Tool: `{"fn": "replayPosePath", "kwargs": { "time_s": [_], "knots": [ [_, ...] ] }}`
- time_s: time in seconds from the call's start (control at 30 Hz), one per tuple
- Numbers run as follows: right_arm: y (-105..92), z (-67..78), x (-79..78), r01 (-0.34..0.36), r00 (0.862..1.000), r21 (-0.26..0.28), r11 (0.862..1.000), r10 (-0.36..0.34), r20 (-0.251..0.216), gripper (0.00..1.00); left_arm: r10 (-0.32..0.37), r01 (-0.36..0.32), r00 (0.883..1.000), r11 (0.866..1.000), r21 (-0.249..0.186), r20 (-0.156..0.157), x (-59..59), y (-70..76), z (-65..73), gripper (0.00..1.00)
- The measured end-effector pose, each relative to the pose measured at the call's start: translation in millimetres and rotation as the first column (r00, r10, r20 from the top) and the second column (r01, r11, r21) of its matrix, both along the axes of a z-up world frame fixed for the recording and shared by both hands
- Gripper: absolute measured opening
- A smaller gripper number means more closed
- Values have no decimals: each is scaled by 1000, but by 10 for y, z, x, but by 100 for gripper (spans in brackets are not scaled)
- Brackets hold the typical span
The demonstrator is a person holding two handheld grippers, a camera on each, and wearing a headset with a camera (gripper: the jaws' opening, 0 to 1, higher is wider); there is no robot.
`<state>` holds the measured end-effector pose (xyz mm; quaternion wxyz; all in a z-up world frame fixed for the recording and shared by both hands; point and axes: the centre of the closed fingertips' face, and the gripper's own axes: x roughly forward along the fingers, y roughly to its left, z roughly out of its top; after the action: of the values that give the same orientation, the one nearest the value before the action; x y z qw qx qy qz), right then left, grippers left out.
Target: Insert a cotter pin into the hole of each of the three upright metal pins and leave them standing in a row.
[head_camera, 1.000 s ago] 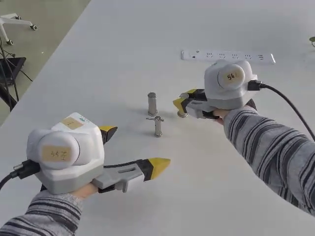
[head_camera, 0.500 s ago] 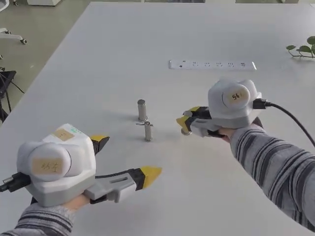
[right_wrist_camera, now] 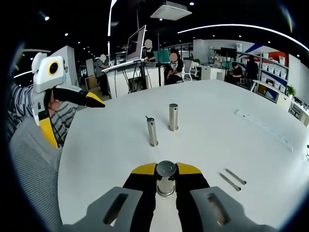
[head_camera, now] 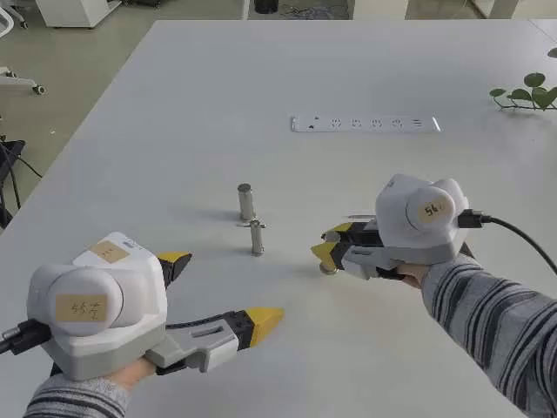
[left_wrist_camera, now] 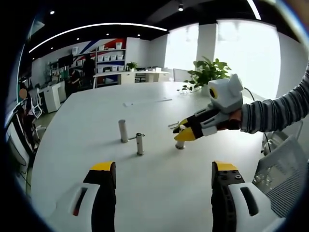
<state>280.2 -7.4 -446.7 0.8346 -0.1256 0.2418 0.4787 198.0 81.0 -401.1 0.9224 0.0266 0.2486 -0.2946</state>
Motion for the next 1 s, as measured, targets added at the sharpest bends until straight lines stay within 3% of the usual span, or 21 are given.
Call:
{"fn": "replayPosePath", "kwargs": {
  "time_s": [0.23, 0.4, 0.63, 1.0],
  "knots": [
    [22, -54, -140, -86, 996, -19, 996, 86, 8, 9, 11, -11, 1000, 1000, 2, -1, -3, 18, -11, 81],
    [-21, -108, -185, -116, 992, -65, 991, 118, 33, 9, 12, -12, 1000, 1000, 1, 0, 6, 8, -6, 81],
    [-37, -102, -212, -146, 988, -66, 987, 149, 46, 9, 7, -7, 1000, 1000, 6, -6, -5, -11, -25, 81],
    [-37, -100, -218, -172, 985, -36, 984, 172, 13, 9, -3, 3, 1000, 1000, 7, -22, -24, -32, -60, 80]
  ]
}}
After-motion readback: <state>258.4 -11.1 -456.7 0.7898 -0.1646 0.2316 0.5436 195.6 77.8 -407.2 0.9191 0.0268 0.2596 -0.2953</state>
